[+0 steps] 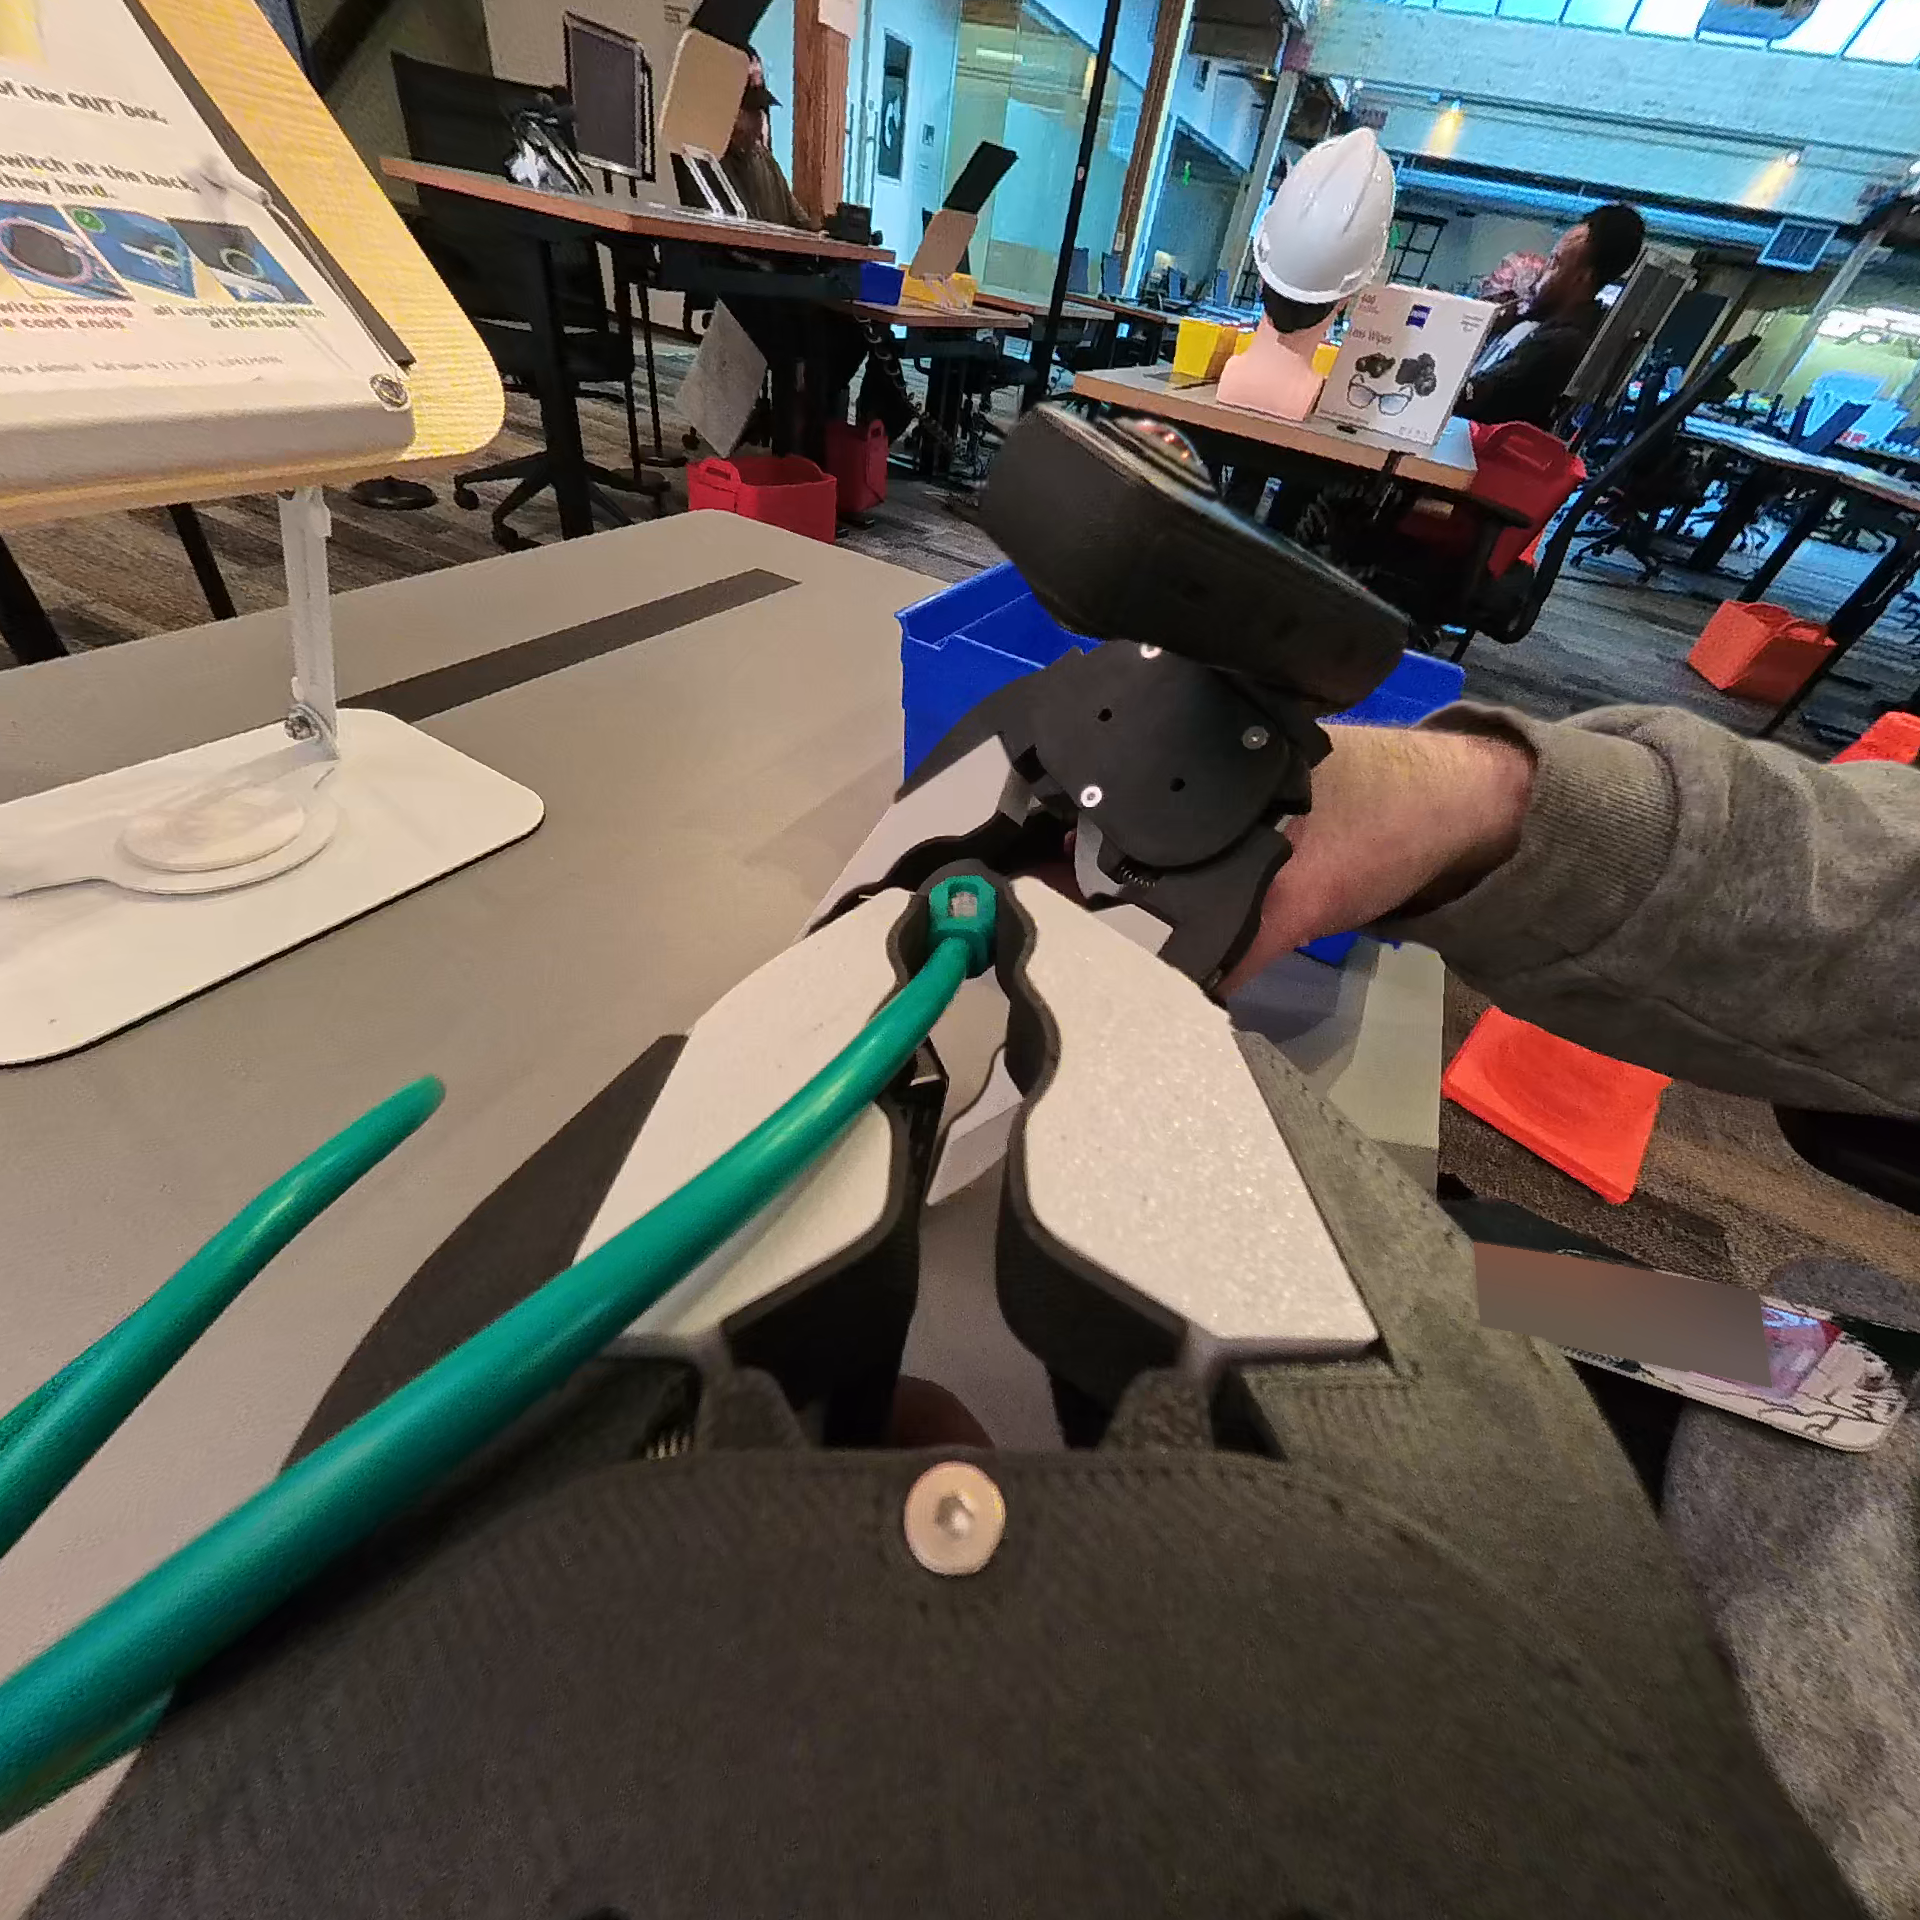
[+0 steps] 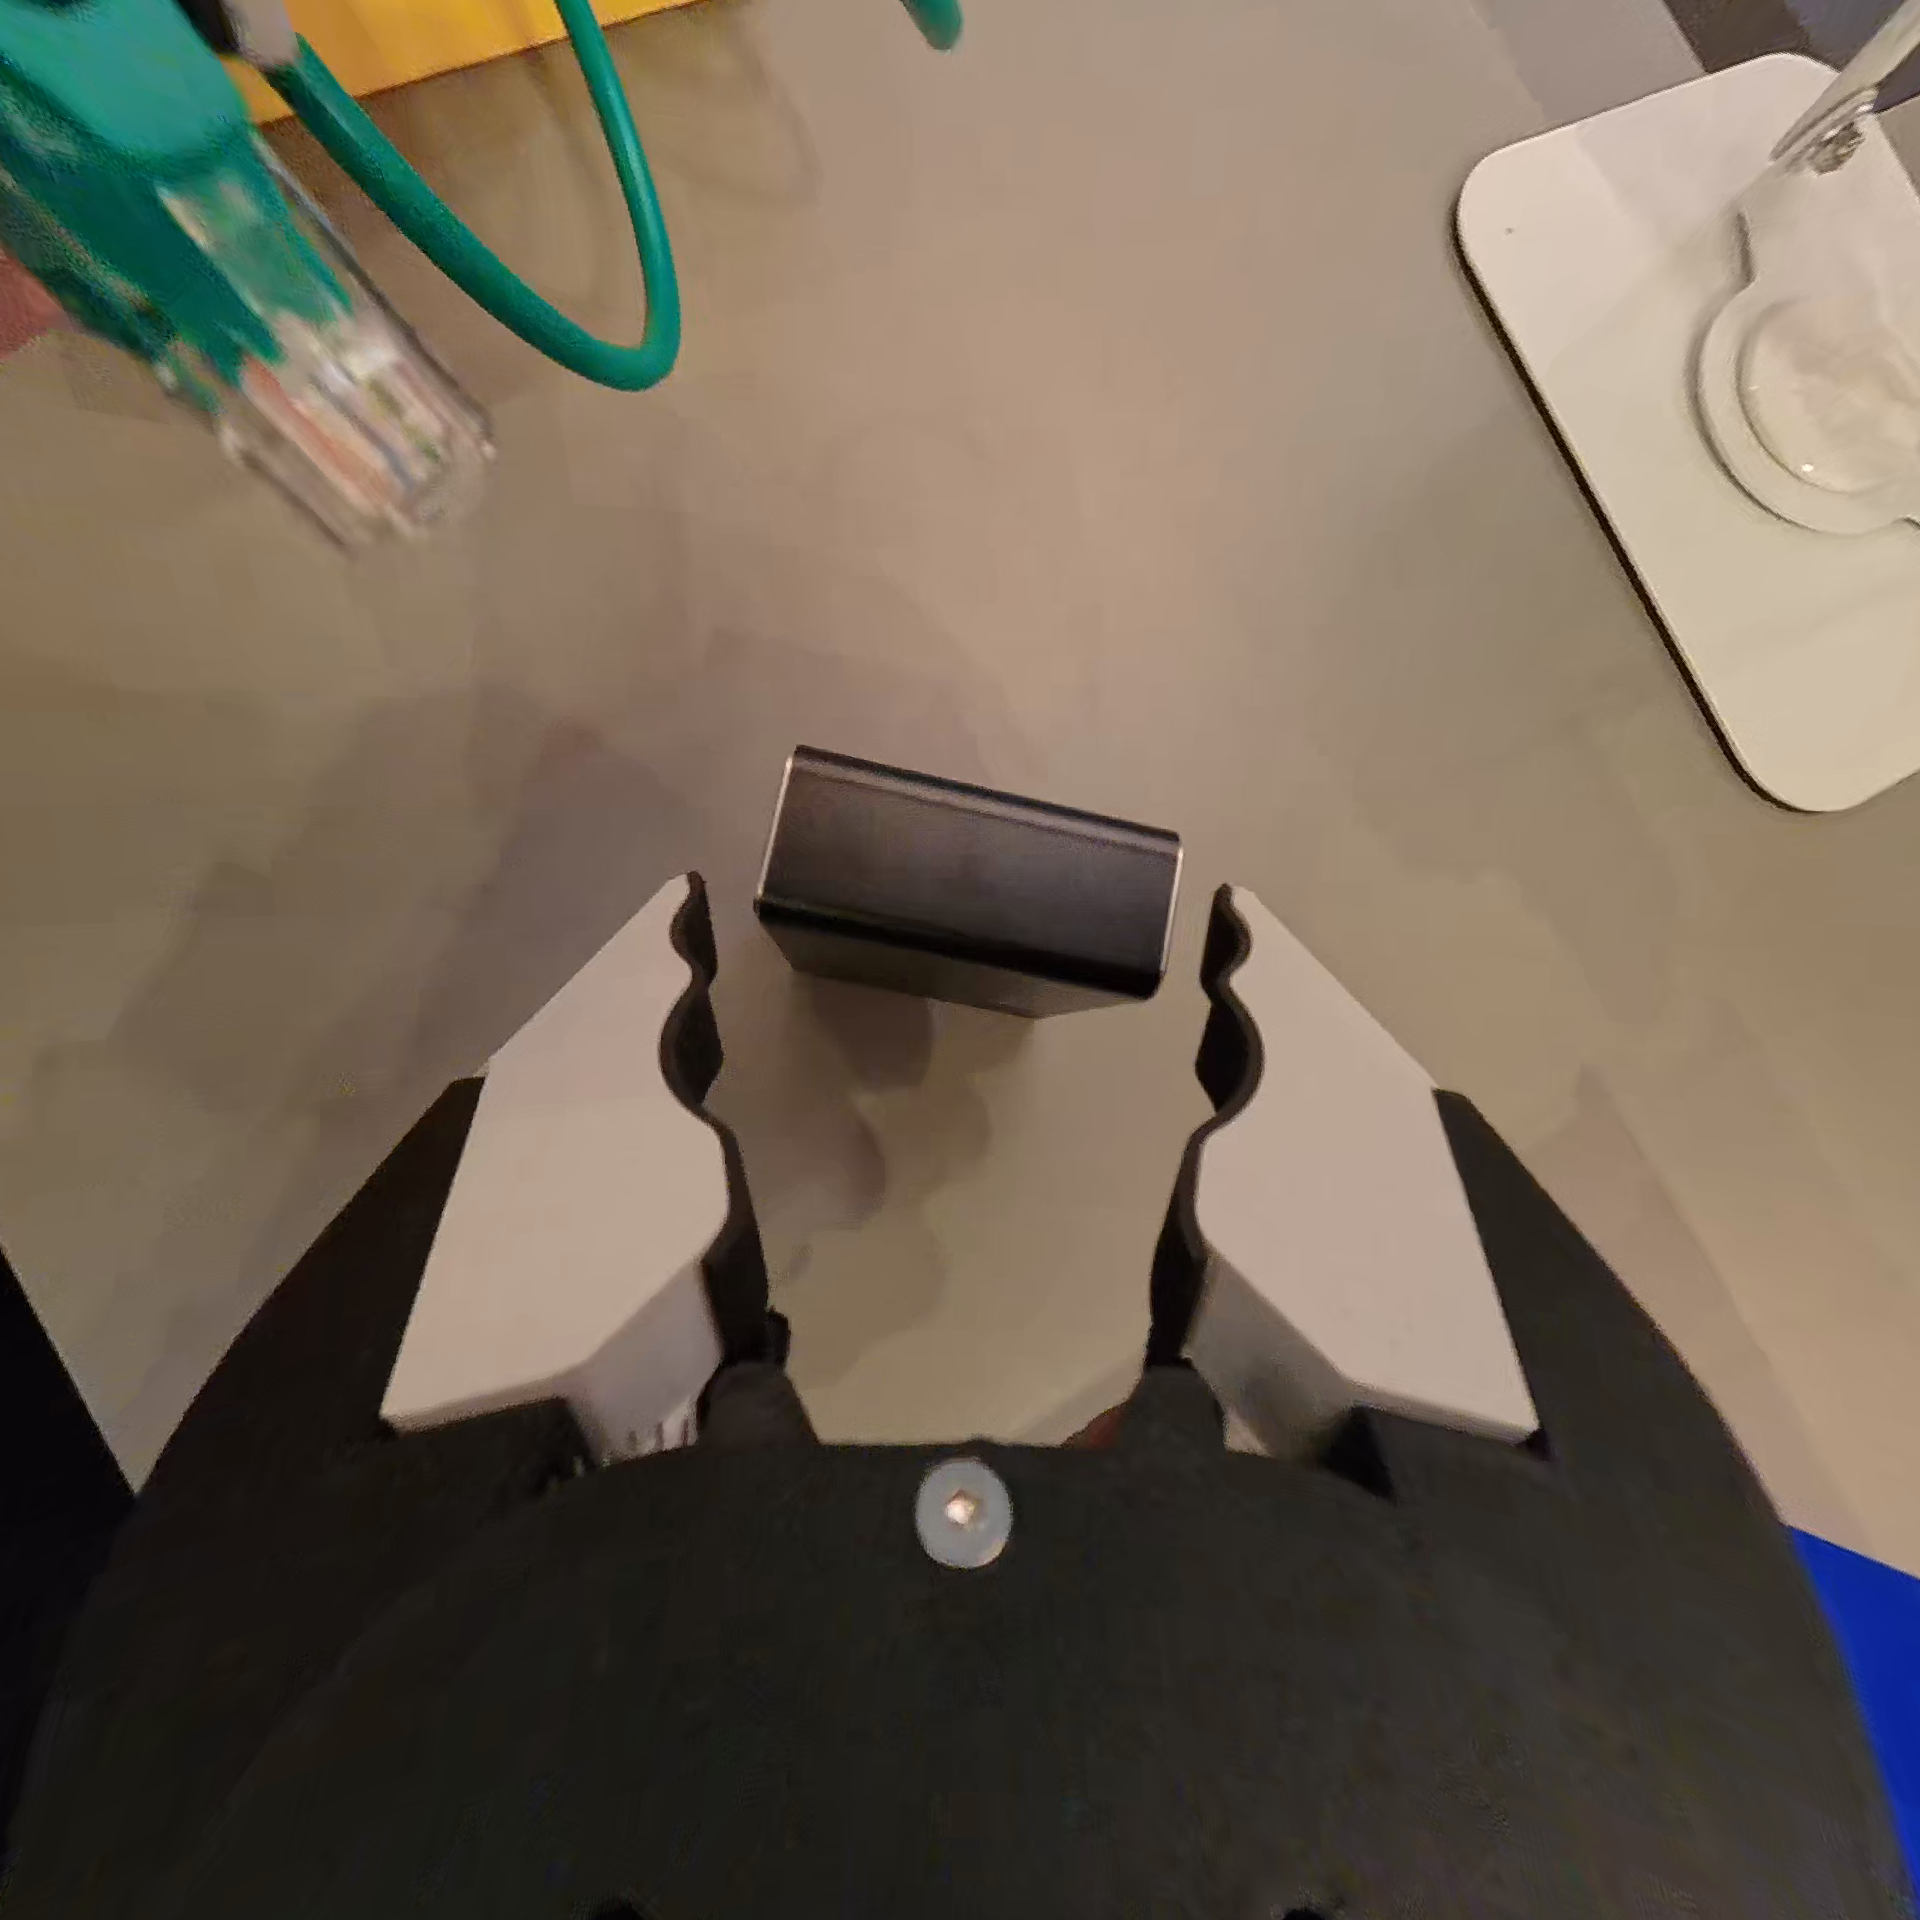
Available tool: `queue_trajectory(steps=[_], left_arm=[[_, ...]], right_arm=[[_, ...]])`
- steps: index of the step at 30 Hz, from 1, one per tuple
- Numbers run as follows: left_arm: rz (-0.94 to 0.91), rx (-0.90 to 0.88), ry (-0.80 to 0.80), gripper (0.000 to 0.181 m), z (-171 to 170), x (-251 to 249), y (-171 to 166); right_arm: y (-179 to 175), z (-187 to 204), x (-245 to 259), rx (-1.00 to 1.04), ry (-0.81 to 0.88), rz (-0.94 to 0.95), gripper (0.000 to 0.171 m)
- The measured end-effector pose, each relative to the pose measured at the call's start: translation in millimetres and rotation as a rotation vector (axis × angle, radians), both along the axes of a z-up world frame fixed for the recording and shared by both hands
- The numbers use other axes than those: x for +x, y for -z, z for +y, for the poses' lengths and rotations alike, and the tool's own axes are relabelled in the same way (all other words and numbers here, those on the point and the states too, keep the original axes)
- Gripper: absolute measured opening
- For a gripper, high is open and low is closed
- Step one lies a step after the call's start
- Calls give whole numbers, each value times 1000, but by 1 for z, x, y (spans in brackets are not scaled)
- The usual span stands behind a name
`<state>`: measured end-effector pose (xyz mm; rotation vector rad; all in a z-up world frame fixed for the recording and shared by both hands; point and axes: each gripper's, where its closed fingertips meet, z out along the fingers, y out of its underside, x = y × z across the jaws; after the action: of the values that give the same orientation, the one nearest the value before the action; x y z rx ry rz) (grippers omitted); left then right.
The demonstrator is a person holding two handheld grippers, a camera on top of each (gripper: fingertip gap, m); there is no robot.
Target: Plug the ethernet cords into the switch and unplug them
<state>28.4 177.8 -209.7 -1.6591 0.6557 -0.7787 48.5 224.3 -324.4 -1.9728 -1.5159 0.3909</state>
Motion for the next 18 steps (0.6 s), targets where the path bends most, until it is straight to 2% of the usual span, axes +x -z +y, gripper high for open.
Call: queue_trajectory(steps=[5, 8, 12, 16, 18], left_arm=[[-1, 4, -3, 12, 0, -1, -2], [-2, 4, -1, 12, 0, 0, -2], [-1, 7, 2, 12, -2, 1, -2], [-3, 11, 1, 12, -2, 0, -4], [-5, 9, -1, 12, -1, -1, -4]], right_arm=[[1, 4, -4, 30, 100, 116, 117], [9, 4, -9, 30, 171, 205, 120], [22, 10, -15, 29, 251, 302, 110], [26, 14, -21, 33, 264, 299, 108], [29, 17, -21, 25, 287, 294, 100]])
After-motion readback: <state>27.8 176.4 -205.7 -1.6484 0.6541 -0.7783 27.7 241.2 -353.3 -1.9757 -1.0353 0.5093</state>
